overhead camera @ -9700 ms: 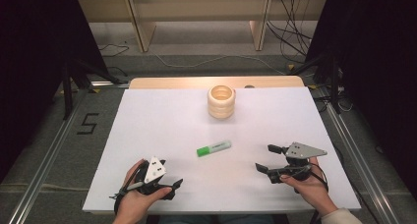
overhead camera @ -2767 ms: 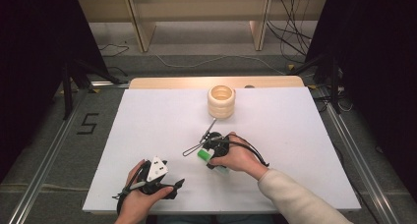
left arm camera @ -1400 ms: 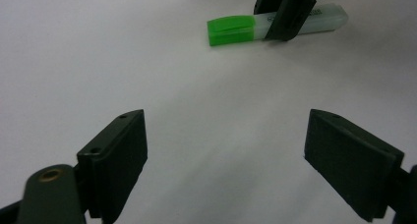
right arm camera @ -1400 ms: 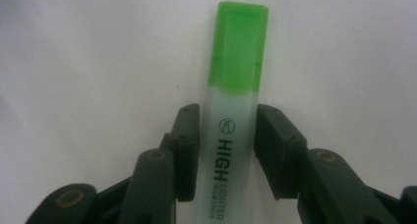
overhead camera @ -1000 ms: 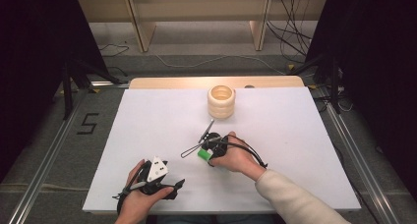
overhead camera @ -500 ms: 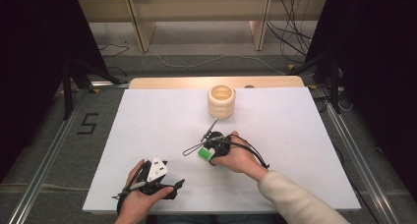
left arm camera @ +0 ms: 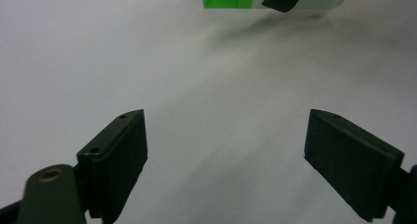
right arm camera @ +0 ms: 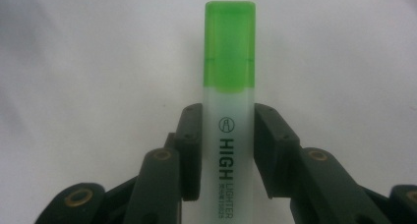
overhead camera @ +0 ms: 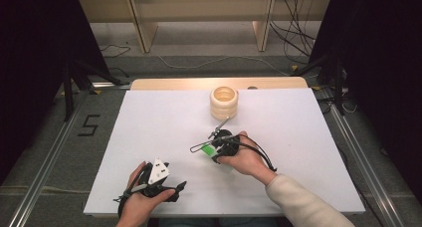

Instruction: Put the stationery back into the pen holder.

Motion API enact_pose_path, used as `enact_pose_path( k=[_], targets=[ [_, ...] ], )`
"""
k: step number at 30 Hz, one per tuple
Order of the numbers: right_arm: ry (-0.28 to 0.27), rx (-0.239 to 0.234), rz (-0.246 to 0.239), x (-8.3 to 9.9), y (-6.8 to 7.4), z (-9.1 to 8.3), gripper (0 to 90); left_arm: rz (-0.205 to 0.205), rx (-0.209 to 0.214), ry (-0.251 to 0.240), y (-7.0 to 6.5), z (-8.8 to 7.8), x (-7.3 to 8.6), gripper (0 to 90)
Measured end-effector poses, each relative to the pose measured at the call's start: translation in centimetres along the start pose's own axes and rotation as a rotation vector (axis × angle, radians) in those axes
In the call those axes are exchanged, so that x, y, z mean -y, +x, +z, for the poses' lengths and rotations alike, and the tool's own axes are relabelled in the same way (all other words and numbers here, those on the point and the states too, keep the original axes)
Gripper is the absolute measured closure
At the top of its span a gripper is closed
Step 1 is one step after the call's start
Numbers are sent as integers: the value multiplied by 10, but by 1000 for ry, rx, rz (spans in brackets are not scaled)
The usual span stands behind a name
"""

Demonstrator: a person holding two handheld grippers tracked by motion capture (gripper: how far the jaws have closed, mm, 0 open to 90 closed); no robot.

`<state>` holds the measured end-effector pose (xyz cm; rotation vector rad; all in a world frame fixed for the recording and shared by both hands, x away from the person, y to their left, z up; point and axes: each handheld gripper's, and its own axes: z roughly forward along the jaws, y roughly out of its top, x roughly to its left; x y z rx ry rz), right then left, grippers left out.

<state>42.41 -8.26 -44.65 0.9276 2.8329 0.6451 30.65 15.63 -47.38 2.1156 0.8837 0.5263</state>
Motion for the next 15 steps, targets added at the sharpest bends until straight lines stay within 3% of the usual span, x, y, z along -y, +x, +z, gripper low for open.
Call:
enact_pose_path(
  k=[15],
  targets=[
    [-182, 18, 46, 7, -14, -15, 668, 0, -2, 0, 0, 0, 0, 162]
  ],
)
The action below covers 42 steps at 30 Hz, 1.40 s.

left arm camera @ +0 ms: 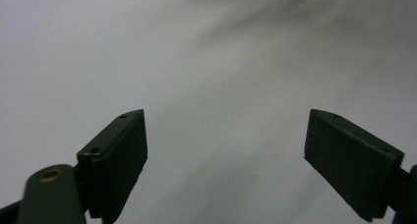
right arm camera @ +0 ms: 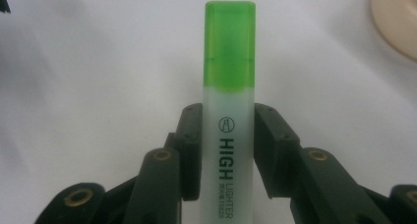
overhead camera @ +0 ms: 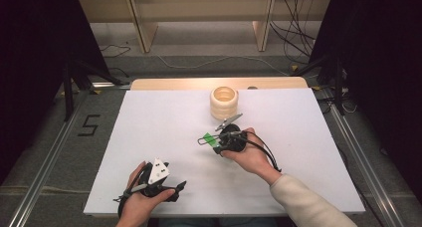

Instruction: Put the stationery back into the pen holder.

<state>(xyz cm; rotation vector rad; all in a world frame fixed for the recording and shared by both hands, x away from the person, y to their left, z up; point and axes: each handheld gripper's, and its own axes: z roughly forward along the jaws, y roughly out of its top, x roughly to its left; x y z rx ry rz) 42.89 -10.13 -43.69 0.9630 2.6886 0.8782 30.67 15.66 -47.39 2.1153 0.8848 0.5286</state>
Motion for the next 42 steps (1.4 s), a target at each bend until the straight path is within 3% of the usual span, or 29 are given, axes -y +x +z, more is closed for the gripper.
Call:
enact_pose_path(
  k=[16, 42],
  targets=[
    [-176, 24, 29, 6, -16, -10, 668, -4, -14, -9, 1, 0, 0, 163],
    [-354, 86, 84, -1, -36, -19, 668, -7, -14, -9, 2, -1, 1, 163]
  ],
)
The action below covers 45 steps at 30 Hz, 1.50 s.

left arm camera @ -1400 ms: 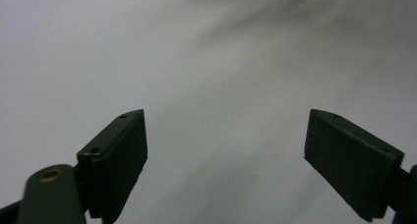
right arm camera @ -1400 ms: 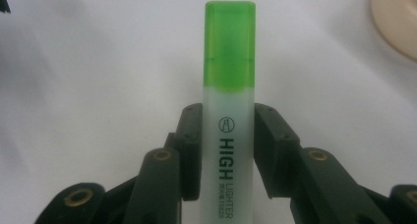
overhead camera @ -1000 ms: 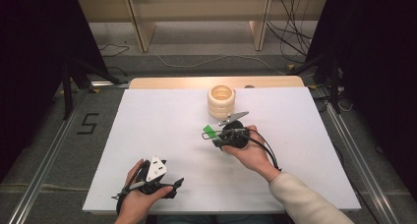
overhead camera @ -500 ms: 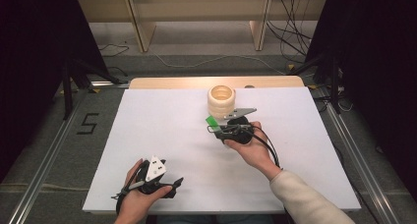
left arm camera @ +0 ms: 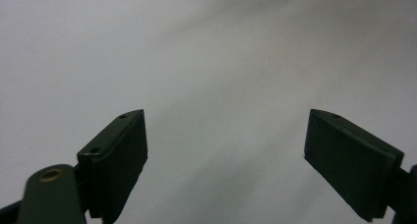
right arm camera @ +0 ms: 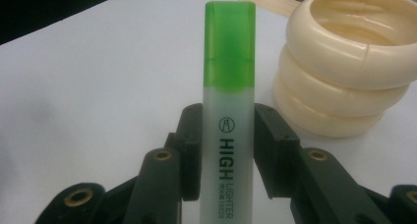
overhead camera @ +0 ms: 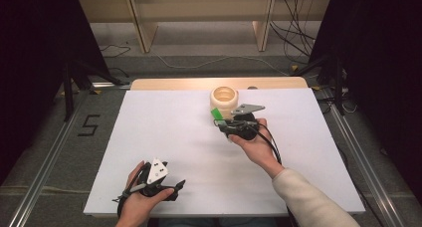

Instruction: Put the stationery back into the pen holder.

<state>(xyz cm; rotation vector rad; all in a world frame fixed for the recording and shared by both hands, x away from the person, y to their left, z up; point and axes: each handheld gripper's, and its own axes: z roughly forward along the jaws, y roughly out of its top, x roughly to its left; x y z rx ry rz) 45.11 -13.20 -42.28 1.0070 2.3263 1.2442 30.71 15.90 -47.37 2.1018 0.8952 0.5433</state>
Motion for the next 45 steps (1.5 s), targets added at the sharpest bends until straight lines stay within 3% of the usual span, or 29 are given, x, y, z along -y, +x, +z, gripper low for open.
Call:
enact_pose_path(
  k=[15, 45],
  targets=[
    [-50, 40, 24, -13, -13, -2, 668, -6, -6, -7, 0, -1, 0, 163],
    [-81, 78, 45, -37, -30, 5, 668, -8, -11, -9, 1, -1, 0, 162]
  ],
)
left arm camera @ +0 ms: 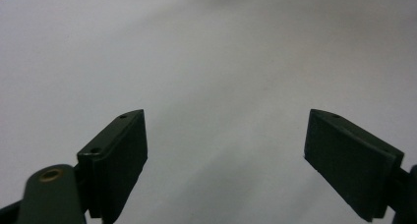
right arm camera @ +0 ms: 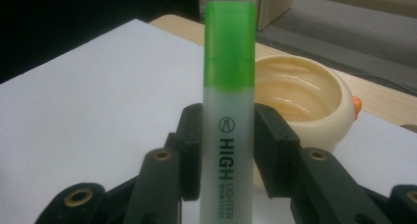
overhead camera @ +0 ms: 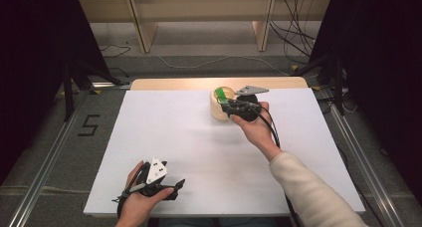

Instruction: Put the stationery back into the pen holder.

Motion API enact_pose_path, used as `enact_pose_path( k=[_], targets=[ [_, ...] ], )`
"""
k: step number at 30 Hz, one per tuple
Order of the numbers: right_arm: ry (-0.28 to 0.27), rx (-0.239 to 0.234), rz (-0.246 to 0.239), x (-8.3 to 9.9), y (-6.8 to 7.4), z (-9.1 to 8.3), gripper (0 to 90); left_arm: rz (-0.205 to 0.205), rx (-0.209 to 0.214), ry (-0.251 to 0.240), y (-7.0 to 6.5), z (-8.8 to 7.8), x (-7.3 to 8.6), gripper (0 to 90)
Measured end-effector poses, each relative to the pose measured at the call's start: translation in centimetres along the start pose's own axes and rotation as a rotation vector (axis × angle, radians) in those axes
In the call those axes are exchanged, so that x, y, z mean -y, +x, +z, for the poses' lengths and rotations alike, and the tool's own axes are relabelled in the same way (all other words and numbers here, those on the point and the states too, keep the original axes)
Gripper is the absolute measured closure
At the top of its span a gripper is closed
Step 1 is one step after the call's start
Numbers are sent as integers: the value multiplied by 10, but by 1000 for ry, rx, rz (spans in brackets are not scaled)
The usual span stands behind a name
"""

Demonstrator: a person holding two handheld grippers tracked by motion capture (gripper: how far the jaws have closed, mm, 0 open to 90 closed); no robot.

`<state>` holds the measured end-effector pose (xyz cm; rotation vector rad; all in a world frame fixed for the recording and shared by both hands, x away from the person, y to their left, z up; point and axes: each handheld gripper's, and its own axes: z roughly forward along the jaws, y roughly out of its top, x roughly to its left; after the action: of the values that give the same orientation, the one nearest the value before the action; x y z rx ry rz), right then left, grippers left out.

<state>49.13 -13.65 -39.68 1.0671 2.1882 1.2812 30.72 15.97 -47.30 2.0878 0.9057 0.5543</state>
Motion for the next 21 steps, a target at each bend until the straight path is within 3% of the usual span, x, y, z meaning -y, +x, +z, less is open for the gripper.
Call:
enact_pose_path(
  k=[21],
  targets=[
    [-18, 20, 17, -13, -10, 9, 668, -7, 3, -3, 0, 0, 0, 162]
  ],
)
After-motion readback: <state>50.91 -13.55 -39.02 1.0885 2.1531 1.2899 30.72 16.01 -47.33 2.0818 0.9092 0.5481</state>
